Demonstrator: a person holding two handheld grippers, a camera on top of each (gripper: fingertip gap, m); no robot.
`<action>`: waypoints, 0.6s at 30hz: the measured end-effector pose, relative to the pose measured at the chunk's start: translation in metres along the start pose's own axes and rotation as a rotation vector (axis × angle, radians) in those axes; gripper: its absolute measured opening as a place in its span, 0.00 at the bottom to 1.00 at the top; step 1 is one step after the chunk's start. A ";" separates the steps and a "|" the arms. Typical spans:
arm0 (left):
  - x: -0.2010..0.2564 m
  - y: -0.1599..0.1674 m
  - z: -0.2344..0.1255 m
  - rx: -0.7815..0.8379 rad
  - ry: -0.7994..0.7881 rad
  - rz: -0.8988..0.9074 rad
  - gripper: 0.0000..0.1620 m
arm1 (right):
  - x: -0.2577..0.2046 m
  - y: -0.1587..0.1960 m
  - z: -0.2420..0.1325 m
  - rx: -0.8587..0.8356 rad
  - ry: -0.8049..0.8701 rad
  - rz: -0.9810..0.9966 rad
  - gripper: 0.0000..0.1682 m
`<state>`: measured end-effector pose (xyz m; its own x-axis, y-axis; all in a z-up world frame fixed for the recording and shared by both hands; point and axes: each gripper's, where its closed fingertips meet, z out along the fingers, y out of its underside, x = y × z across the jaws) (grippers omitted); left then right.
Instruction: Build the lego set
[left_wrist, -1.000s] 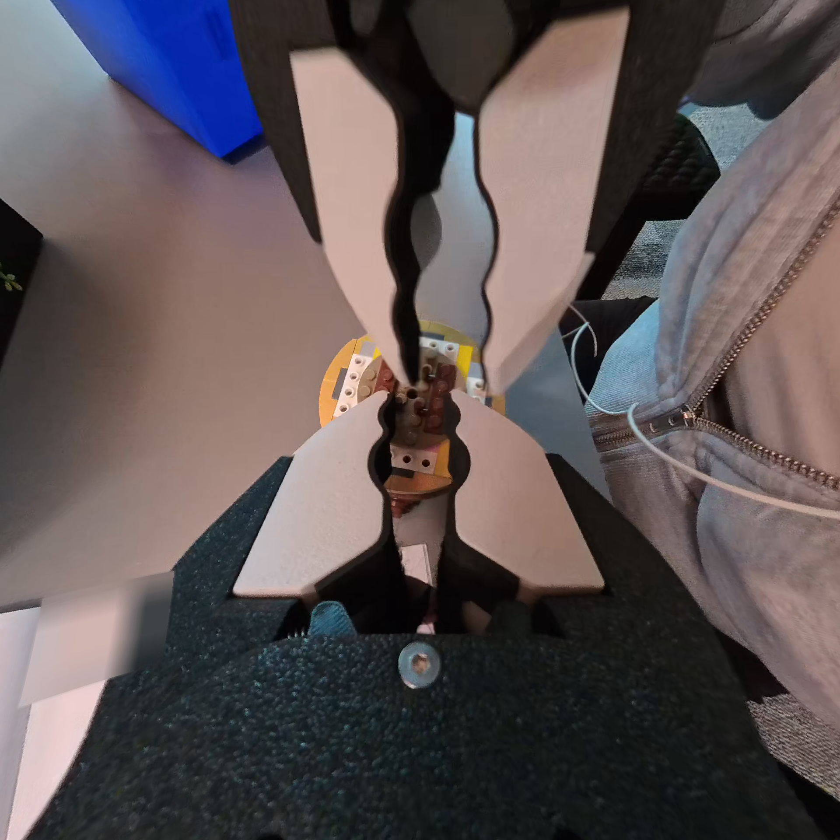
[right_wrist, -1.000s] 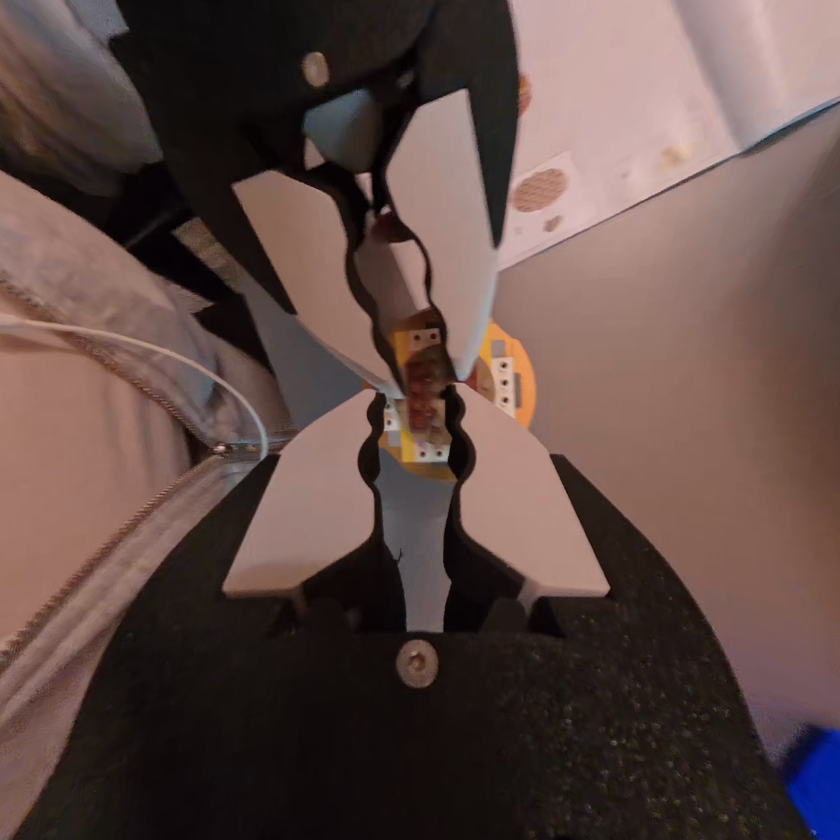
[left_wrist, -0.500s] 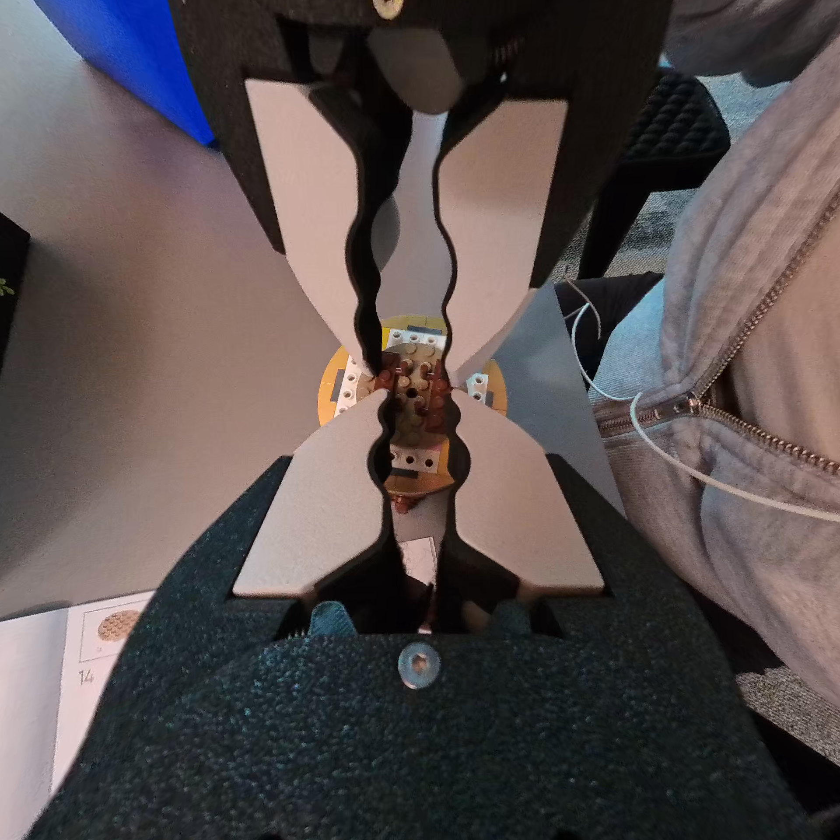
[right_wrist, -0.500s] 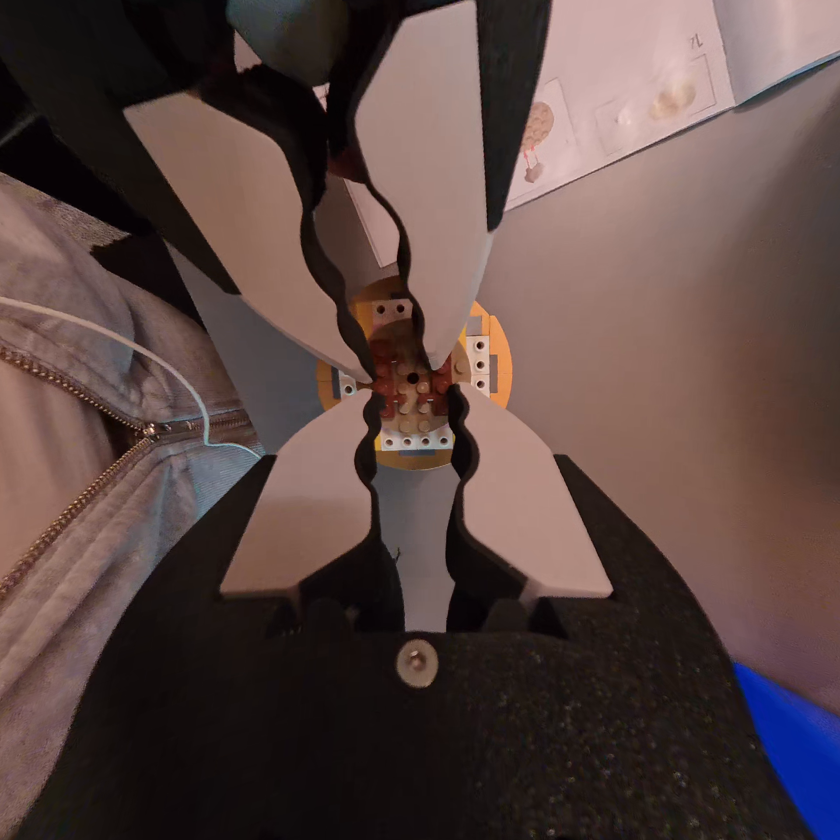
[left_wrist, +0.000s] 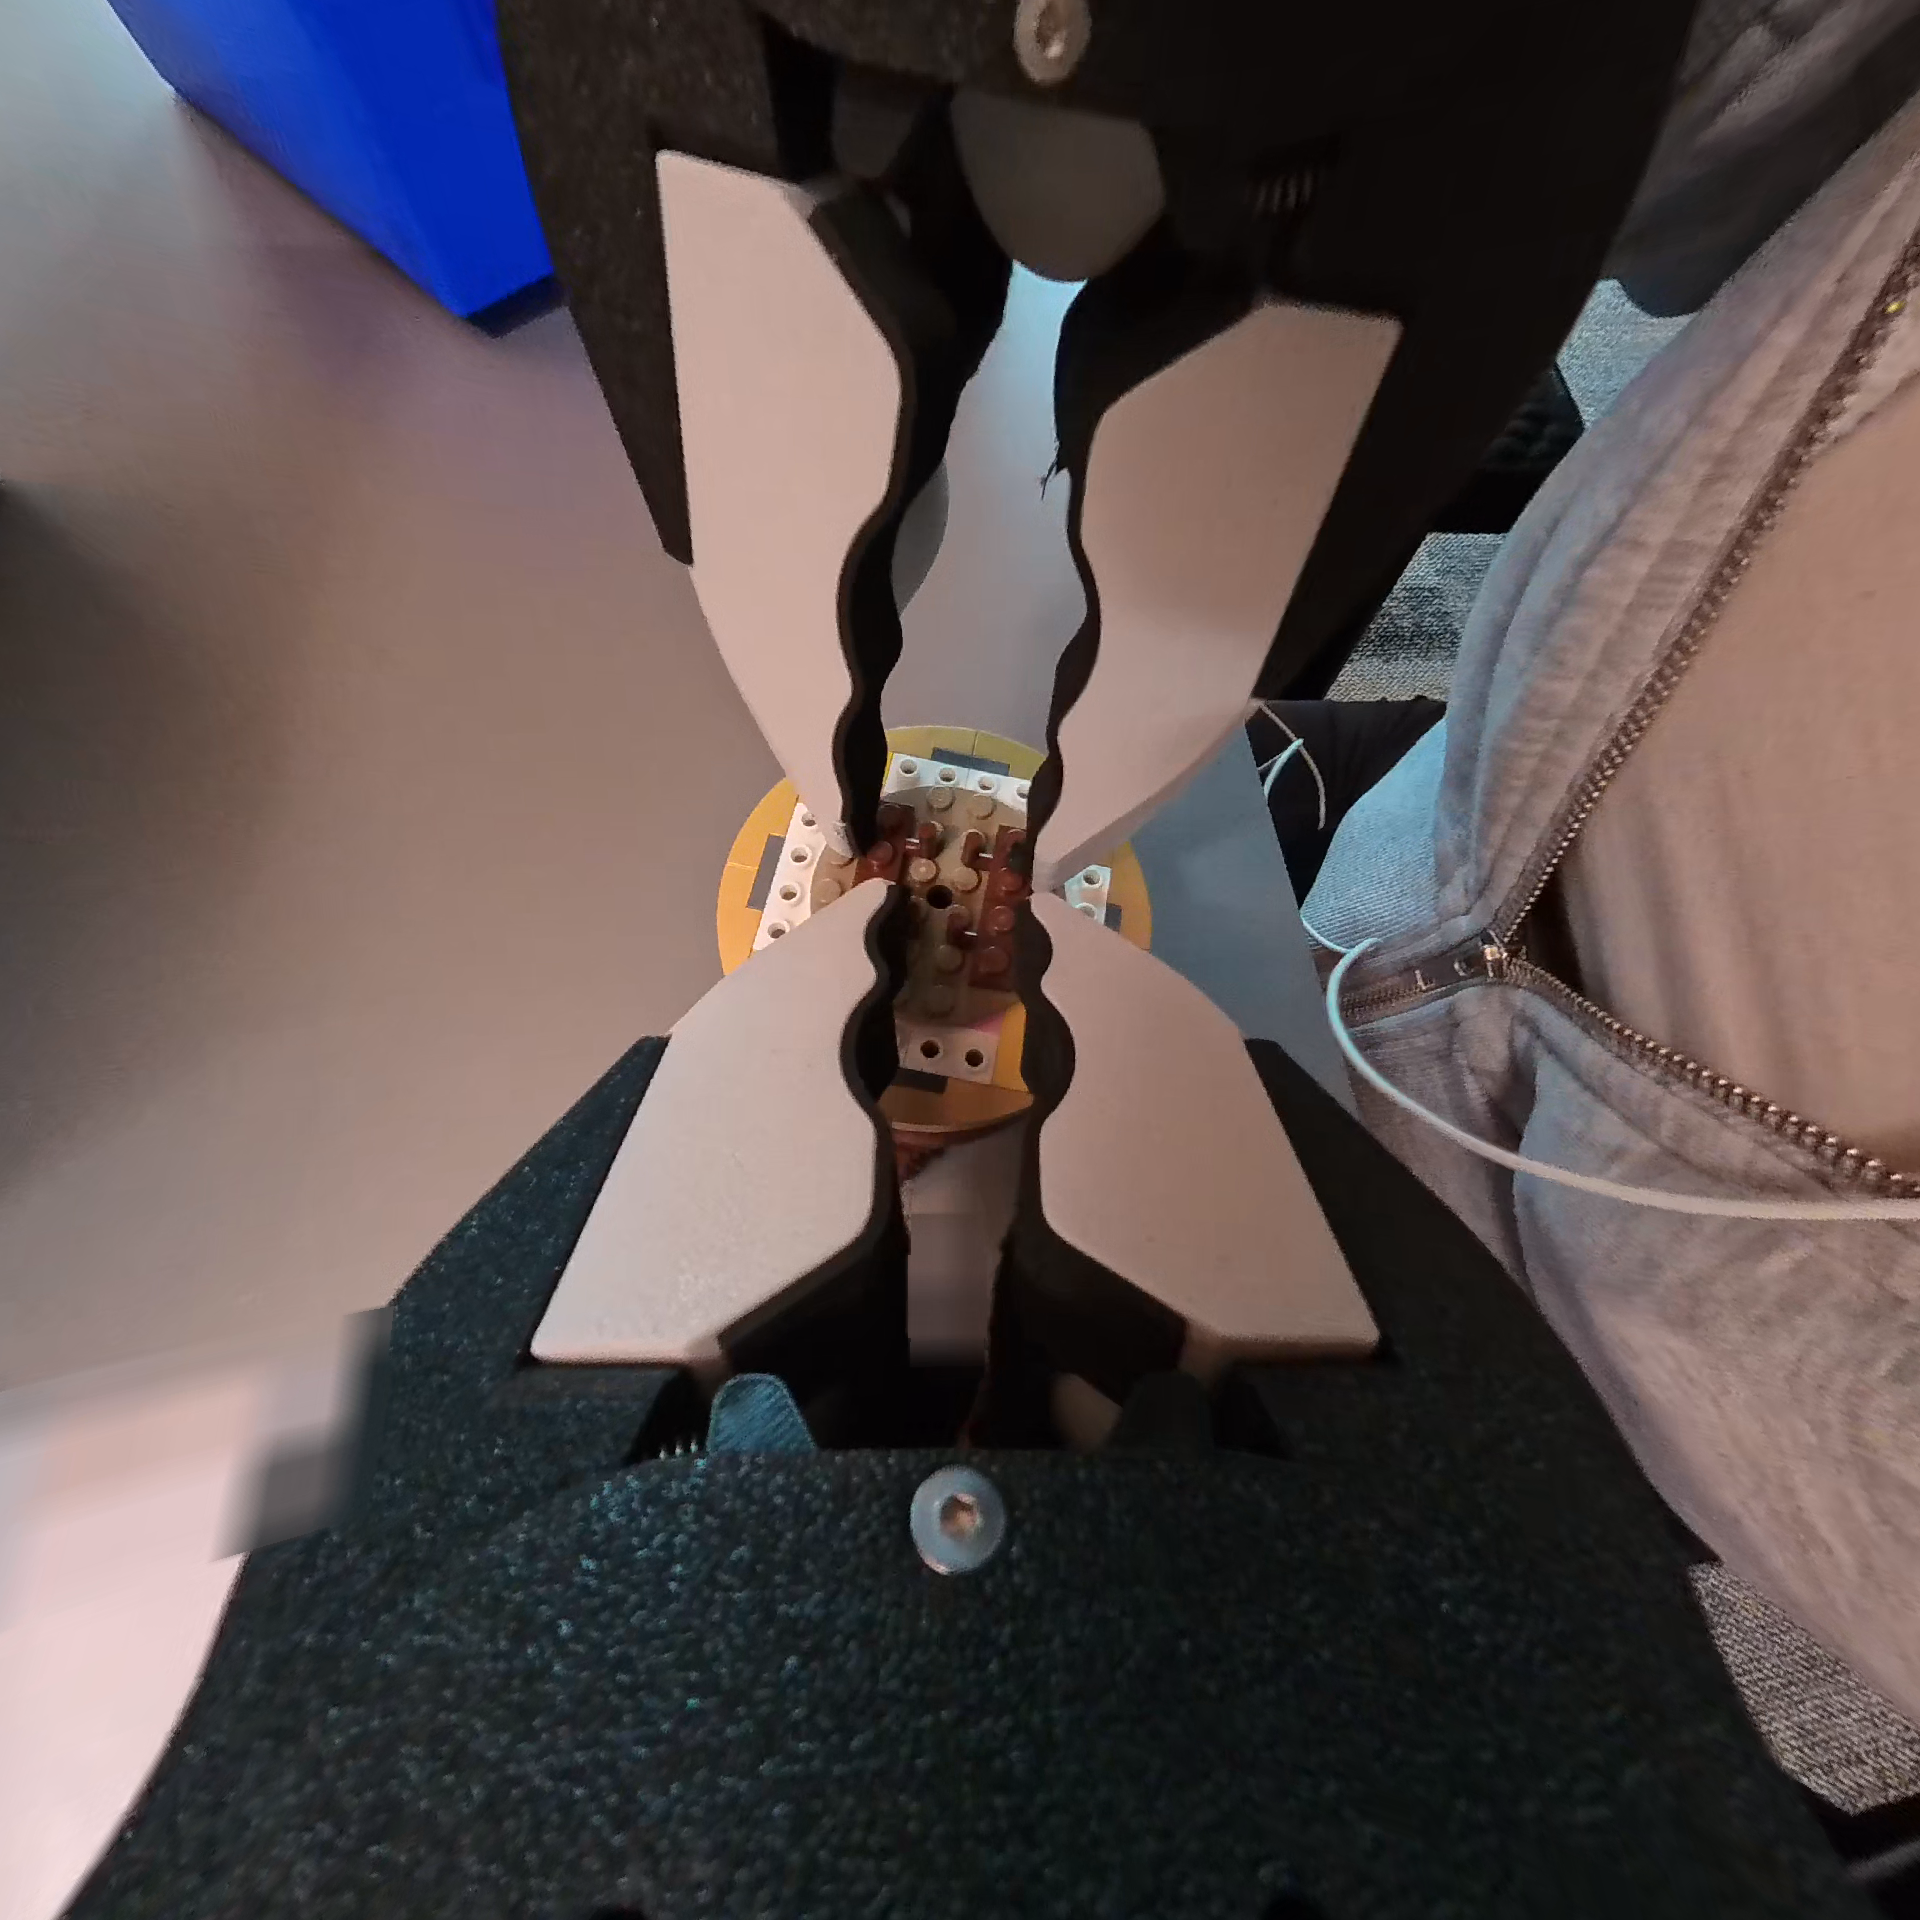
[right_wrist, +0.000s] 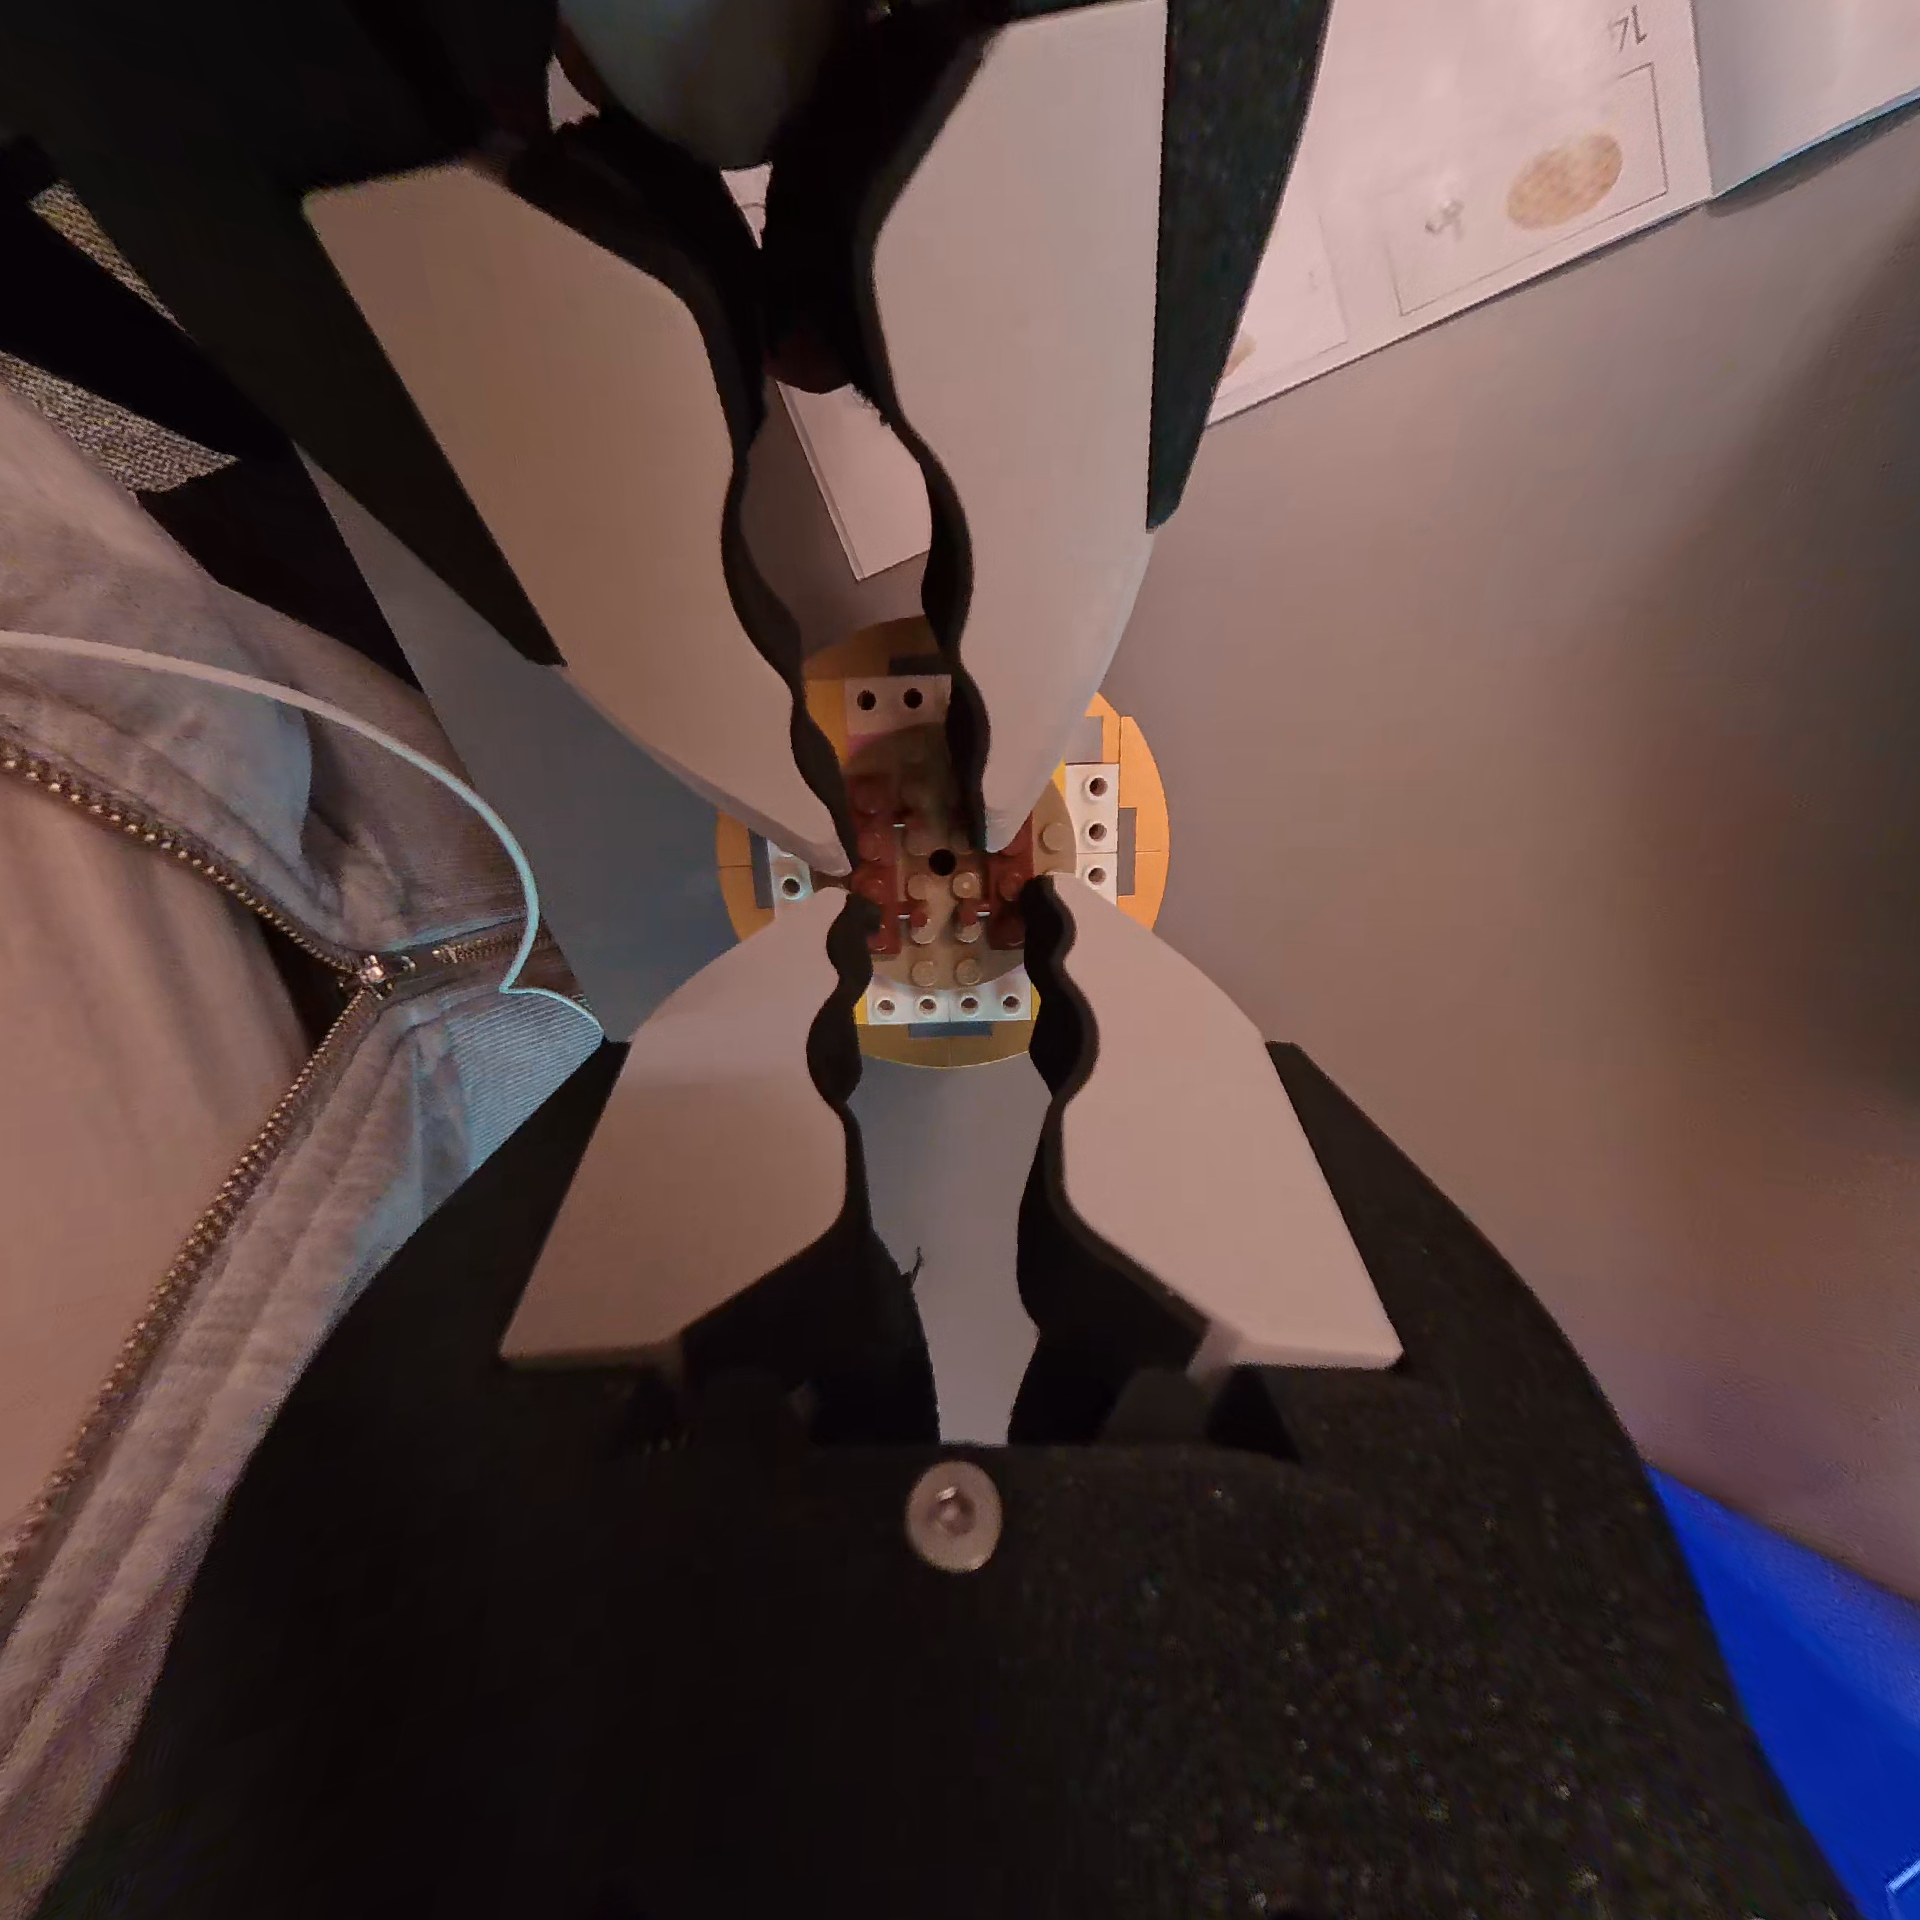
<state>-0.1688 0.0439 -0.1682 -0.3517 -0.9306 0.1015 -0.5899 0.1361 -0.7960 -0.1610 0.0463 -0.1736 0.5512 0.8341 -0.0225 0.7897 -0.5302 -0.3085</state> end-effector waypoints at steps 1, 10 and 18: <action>0.000 0.000 0.000 0.001 -0.002 -0.002 0.12 | 0.000 0.000 0.000 0.003 -0.001 -0.002 0.17; 0.007 -0.004 -0.003 0.006 0.002 0.019 0.19 | -0.006 -0.004 -0.012 0.223 -0.085 0.017 0.22; -0.007 0.012 -0.043 0.262 -0.315 -0.066 0.48 | 0.009 0.020 -0.018 0.744 -0.028 -0.051 0.63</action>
<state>-0.2044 0.0670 -0.1527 -0.0555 -0.9985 0.0020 -0.3840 0.0195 -0.9231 -0.1353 0.0402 -0.1628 0.5040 0.8636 -0.0125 0.4173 -0.2561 -0.8719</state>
